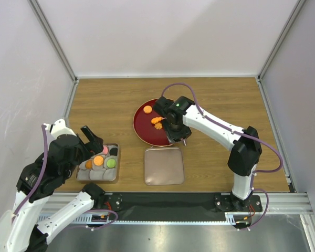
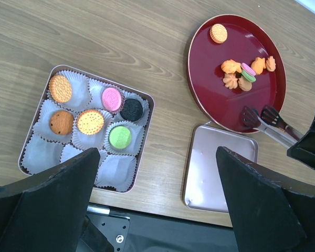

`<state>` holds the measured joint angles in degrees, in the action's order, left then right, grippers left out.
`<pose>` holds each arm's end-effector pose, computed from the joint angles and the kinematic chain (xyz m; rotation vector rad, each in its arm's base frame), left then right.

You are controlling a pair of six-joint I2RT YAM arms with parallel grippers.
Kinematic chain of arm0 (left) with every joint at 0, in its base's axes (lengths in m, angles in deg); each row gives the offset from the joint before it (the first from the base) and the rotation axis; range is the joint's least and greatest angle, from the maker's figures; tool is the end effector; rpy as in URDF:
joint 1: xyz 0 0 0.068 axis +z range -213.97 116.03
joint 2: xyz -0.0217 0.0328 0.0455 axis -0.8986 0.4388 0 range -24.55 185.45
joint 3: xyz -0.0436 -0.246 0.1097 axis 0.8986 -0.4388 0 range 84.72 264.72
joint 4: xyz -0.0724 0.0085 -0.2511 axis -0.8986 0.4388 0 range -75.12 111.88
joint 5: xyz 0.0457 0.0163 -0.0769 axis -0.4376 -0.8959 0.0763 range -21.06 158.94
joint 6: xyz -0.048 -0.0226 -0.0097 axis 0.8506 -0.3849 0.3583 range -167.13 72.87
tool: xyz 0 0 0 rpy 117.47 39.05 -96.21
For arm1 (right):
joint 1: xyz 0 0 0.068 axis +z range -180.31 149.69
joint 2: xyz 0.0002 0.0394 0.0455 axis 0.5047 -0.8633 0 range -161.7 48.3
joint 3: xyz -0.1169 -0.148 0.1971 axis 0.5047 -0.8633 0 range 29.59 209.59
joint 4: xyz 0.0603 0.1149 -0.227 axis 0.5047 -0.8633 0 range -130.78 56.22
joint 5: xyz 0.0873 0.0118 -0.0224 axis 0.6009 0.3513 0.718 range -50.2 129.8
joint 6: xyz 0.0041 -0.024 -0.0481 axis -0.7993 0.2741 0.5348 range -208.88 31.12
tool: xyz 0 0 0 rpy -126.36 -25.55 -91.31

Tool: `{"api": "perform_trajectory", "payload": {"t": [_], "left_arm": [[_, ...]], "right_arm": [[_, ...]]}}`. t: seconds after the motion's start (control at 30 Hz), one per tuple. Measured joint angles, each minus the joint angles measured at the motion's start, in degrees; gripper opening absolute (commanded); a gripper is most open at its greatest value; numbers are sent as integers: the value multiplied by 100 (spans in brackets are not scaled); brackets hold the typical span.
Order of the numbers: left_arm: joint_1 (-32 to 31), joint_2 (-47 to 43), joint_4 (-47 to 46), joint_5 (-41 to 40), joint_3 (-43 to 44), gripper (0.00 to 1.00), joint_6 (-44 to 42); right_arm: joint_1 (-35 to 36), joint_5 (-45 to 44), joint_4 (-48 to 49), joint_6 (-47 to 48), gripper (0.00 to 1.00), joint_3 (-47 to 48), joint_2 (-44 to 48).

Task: Pack the cookies

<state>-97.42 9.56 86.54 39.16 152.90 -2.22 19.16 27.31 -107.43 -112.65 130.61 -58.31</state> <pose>0.0546 -0.0149 0.3846 -0.4874 2.0803 -0.2221 0.2434 0.2728 0.2955 -0.6074 2.7952 -0.0903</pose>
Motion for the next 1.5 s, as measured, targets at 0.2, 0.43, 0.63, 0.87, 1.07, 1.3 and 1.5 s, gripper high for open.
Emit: {"api": "perform_trajectory", "payload": {"t": [0.2,0.43,0.63,0.87,1.07,1.3,1.5], "left_arm": [[0,-2,0,2,-35,100,2],[0,-2,0,2,-37,100,4],[0,-2,0,0,-37,100,4],[0,68,24,-28,52,100,2],[0,240,48,-157,321,100,2],[0,262,173,-260,365,100,68],[0,306,365,-317,380,100,267]], "right_arm": [[-98,205,133,22,50,-190,2],[-122,282,173,33,40,-203,4],[-133,291,162,44,36,-175,4],[-133,321,31,140,34,616,4],[-83,411,9,249,34,1405,-15],[157,496,-31,409,34,1775,-229],[365,719,-107,605,34,2092,-455]]}}
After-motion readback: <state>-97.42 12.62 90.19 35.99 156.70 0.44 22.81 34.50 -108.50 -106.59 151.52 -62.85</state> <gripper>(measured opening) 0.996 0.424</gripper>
